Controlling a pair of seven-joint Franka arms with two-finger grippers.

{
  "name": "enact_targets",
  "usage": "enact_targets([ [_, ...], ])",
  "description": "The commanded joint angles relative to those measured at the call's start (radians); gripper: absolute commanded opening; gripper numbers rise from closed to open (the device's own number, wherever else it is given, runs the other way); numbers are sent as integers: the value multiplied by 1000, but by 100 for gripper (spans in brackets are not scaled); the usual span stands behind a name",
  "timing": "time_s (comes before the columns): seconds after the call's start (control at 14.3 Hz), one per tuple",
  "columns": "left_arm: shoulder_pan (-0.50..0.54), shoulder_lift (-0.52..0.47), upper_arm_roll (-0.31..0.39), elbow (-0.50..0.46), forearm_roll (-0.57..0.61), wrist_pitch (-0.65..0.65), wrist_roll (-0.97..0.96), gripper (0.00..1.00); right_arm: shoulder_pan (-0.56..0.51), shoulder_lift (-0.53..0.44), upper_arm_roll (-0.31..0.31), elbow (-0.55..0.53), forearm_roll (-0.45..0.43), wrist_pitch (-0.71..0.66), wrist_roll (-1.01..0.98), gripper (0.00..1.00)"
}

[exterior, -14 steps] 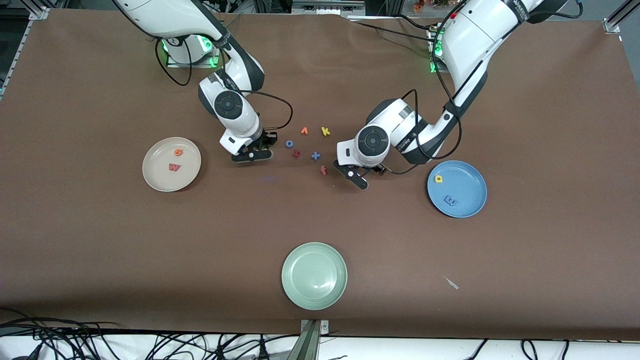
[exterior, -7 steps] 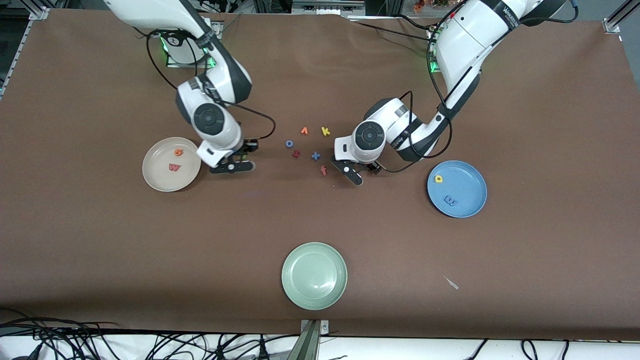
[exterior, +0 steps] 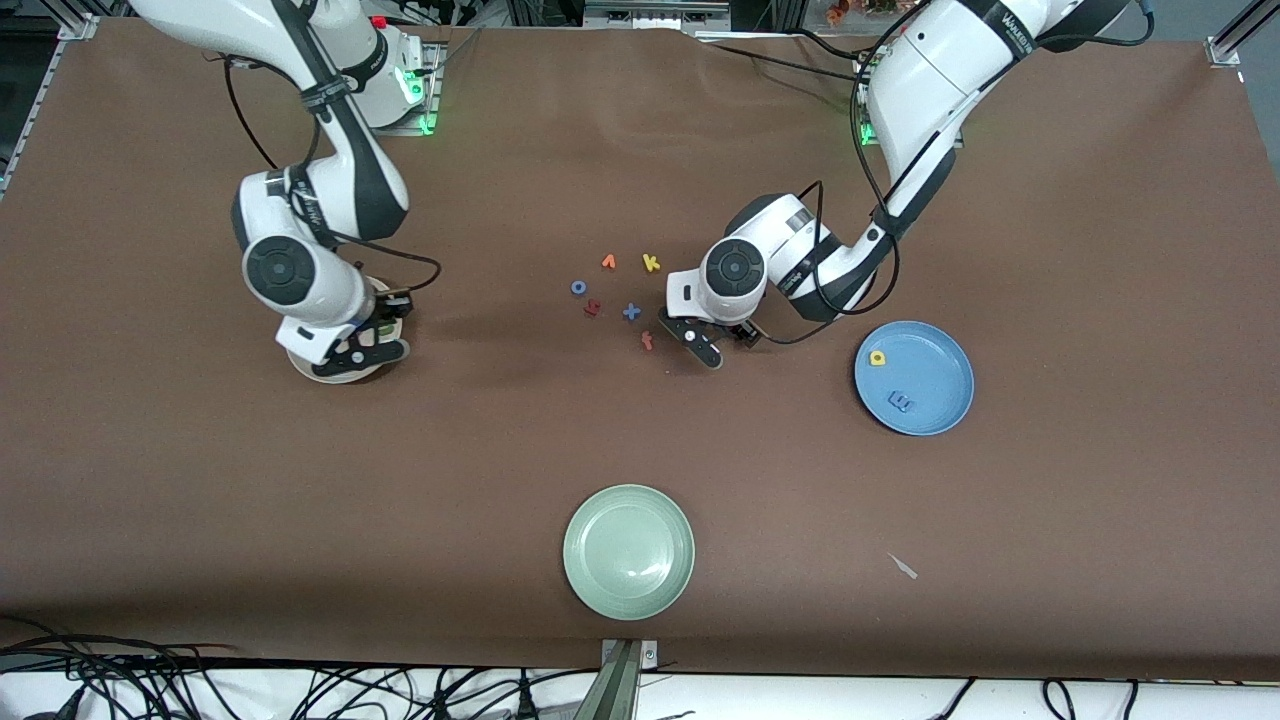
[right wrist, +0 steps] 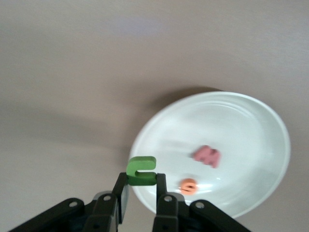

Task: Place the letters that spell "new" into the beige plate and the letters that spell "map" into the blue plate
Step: 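Drop the green n on the cream plate with the right gripper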

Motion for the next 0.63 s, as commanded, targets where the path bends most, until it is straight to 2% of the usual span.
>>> enact_targets([
  [0.0,-2,0,1,-13,86,9,3,86,7,-24,-67,-55,-3,8,-115,10],
  [0.14,-2,3,0,-13,94,8,3,71,7,-30,-83,-104,0,72,-135,14],
  [0.21,-2,3,0,-11,94,6,3,59,8,-35,-83,-116,0,87,-135,37],
  [0.28,-2,0,0,-8,94,2,1,44,7,-42,-84,-113,9,81,-130,87],
  [0.35,0,-3,-1,-5,94,-3,-3,24,8,-58,-84,-104,12,60,-120,100],
  [0.42,6,-9,-1,2,94,-5,0,15,8,-64,-83,-81,12,23,-117,100],
  [0.56,27,-46,-3,9,93,-32,4,15,10,-62,-80,15,15,-96,-115,100],
])
